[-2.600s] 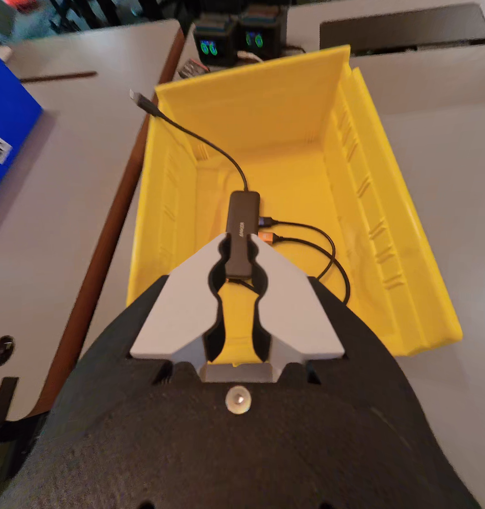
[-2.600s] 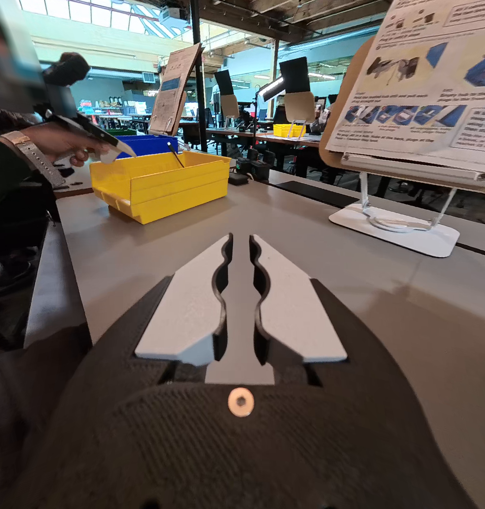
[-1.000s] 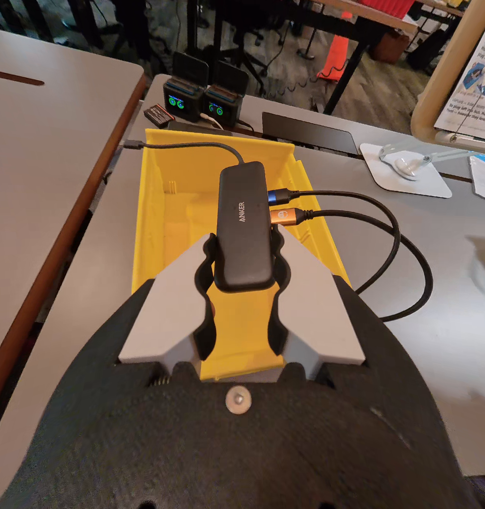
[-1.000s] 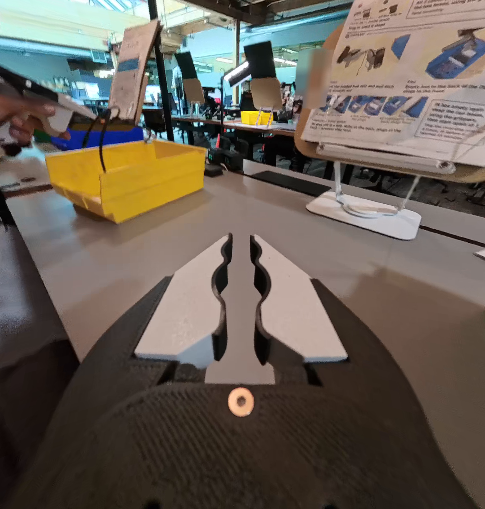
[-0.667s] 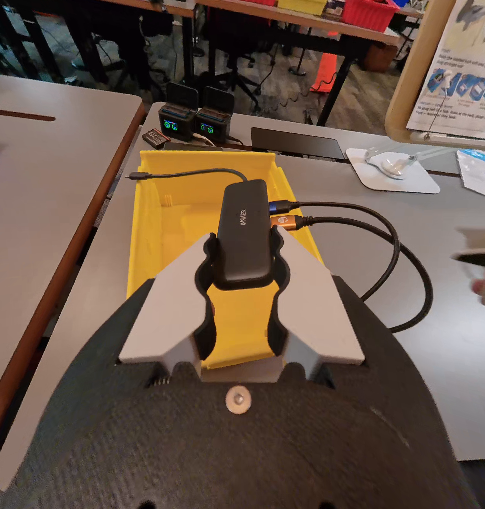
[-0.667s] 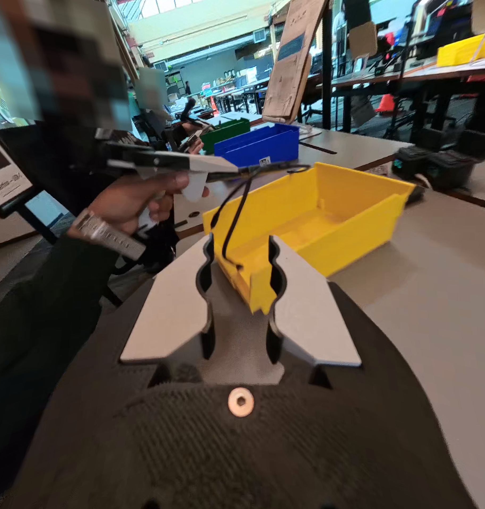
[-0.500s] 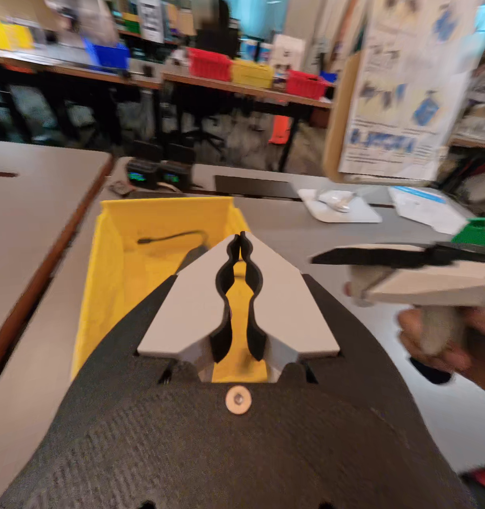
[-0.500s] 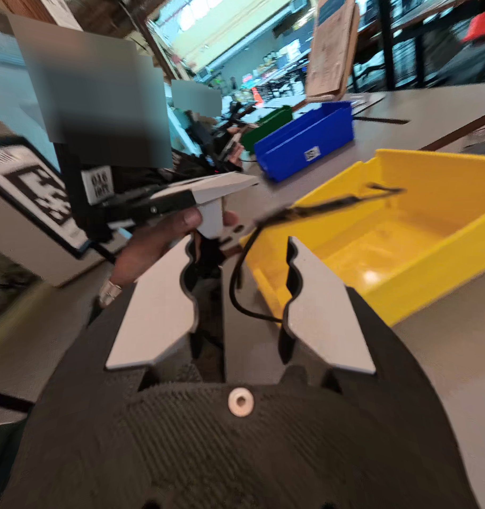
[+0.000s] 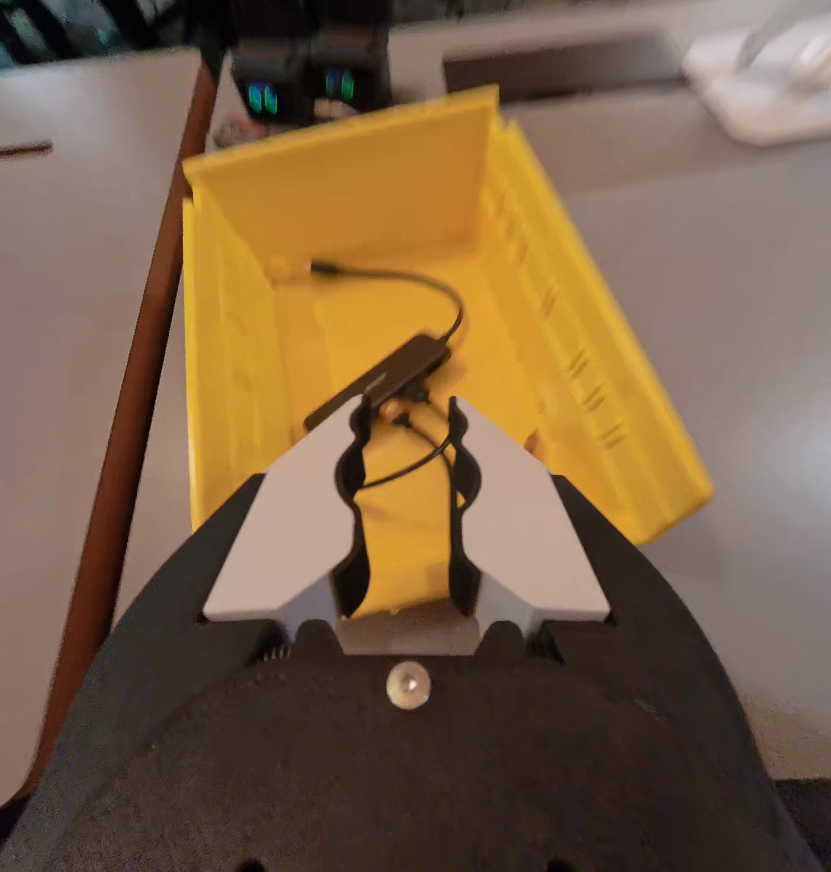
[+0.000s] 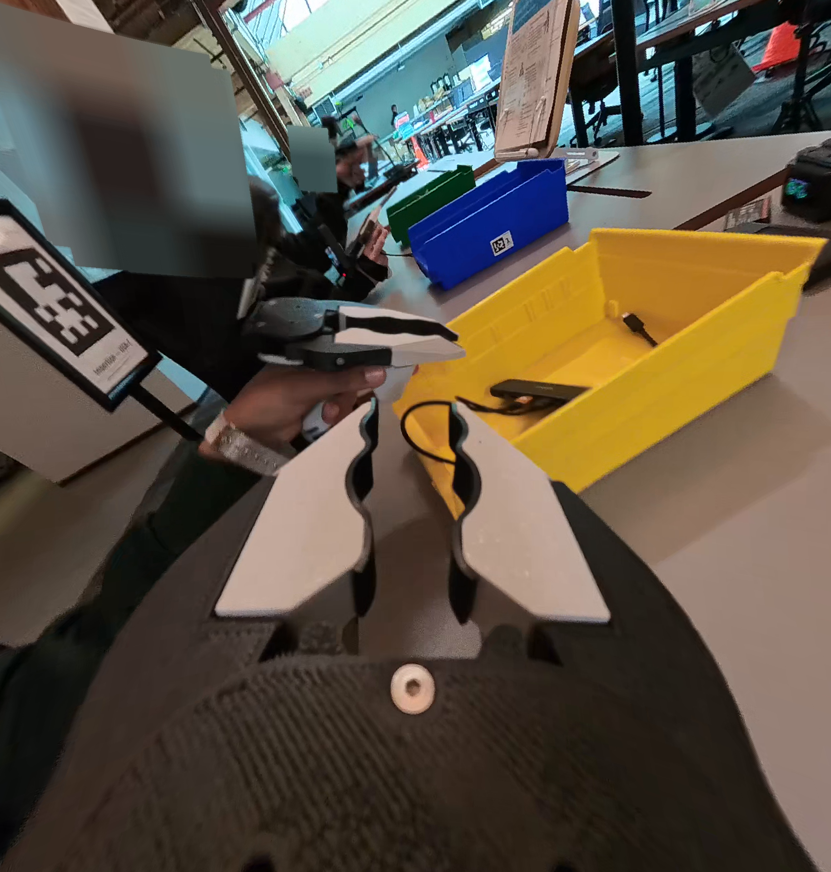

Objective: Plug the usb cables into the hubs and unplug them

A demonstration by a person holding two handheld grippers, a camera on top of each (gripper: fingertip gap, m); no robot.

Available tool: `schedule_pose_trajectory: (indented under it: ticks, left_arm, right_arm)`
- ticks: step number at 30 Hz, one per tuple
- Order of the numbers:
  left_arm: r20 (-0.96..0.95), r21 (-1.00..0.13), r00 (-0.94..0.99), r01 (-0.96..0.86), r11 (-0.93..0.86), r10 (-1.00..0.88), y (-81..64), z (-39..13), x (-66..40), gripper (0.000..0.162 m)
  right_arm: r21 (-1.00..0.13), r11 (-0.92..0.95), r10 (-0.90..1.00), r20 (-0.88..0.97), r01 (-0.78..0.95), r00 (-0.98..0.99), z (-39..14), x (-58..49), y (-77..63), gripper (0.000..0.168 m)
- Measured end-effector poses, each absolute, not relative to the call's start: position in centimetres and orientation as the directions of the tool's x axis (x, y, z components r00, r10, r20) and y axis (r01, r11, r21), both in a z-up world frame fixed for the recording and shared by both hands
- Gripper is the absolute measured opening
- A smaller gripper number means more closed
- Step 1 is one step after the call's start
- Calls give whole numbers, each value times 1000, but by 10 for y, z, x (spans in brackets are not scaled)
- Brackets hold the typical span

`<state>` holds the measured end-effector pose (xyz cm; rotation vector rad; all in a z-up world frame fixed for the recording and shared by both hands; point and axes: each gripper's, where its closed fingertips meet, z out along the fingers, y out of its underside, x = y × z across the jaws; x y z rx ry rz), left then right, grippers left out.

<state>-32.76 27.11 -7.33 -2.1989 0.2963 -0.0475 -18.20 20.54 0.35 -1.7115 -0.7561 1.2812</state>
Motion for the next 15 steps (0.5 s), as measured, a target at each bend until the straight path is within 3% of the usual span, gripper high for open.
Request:
schedule_pose_trajectory:
  ticks: [1, 6, 9, 12, 14, 15]
  left_arm:
    - [-109, -753, 969, -226, -618, -221, 269, -86, -333, 39]
    - [3, -699, 945, -231, -677, -327, 266, -112, -301, 70]
    - [-293, -533, 914, -399, -746, -280, 262, -135, -330, 69]
    - [-499, -405, 829, -479, -779, -251, 261, -146, -354, 52]
    - [-540, -440, 815, -486, -755, -210, 269, -141, -357, 0]
    - [-505, -488, 839, -470, -735, -202, 272, -137, -351, 0]
  right_arm:
    - [-899, -439, 854, -419, -6, 307, 1, -170, 201, 28]
    - [-926, -378, 861, -350, 2, 368, -5, -103, 180, 29]
    - [-924, -380, 846, -365, -39, 390, -9, -64, 166, 29]
    - [-921, -381, 827, -378, -80, 417, -13, -29, 156, 28]
    - [-916, -394, 814, -388, -81, 433, -15, -11, 154, 29]
    - [-916, -391, 808, -386, -86, 445, -13, -3, 154, 30]
